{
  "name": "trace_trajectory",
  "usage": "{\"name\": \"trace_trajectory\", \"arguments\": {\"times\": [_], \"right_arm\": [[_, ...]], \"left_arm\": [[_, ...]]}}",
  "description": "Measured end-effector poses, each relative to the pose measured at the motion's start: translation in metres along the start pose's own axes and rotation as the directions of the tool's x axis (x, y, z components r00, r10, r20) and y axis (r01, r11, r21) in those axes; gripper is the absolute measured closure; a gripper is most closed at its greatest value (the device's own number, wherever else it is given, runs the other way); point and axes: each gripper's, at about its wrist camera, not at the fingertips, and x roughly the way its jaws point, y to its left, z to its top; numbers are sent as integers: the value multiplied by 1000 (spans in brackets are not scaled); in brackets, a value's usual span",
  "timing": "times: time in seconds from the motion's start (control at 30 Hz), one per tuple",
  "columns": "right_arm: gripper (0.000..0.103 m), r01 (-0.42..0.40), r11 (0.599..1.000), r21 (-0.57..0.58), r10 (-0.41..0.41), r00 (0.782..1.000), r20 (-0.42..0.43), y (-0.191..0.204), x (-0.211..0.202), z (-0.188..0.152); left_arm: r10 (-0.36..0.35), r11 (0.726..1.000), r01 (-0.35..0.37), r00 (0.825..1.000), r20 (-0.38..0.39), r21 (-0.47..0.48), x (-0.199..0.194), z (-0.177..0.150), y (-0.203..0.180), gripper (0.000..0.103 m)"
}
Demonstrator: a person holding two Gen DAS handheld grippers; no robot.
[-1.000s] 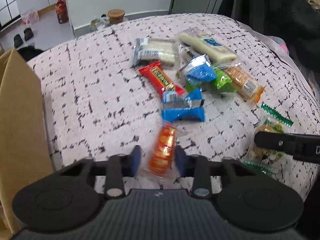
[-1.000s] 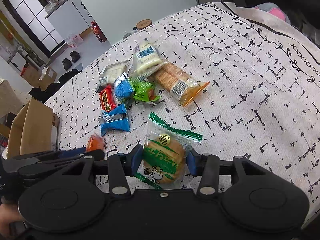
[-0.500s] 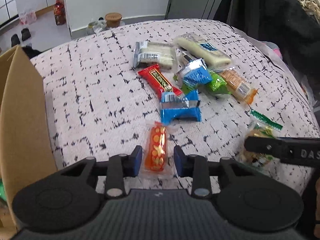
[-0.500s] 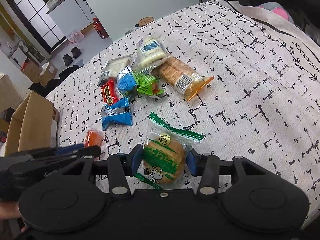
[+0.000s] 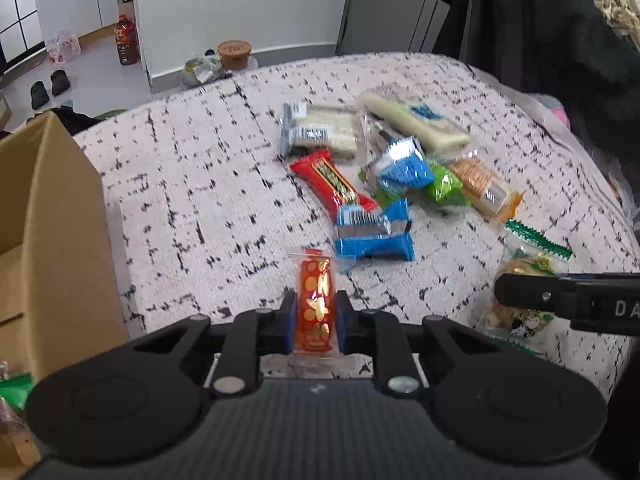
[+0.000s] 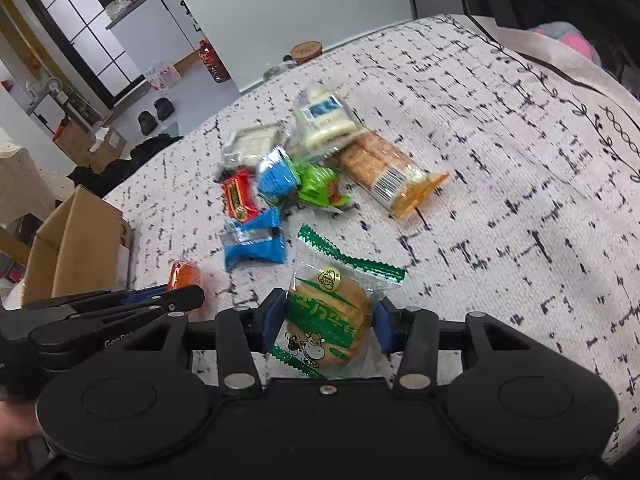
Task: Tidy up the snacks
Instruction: 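Carry both snacks over the box and open both tools to release them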
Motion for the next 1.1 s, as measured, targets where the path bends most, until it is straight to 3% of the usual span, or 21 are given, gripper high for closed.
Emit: {"name": "trace_trajectory", "arguments": {"times": [0.43, 1.1], "right_arm": [[58, -64, 997, -32, 66, 996, 55, 36, -6, 22], [58, -204, 970, -133, 220, 968, 118, 112, -10, 53]], "left_arm": [[38, 998, -33, 993, 108, -51, -44, 27, 19, 85], [152, 978, -113, 961, 230, -176, -115, 39, 72, 85]]}}
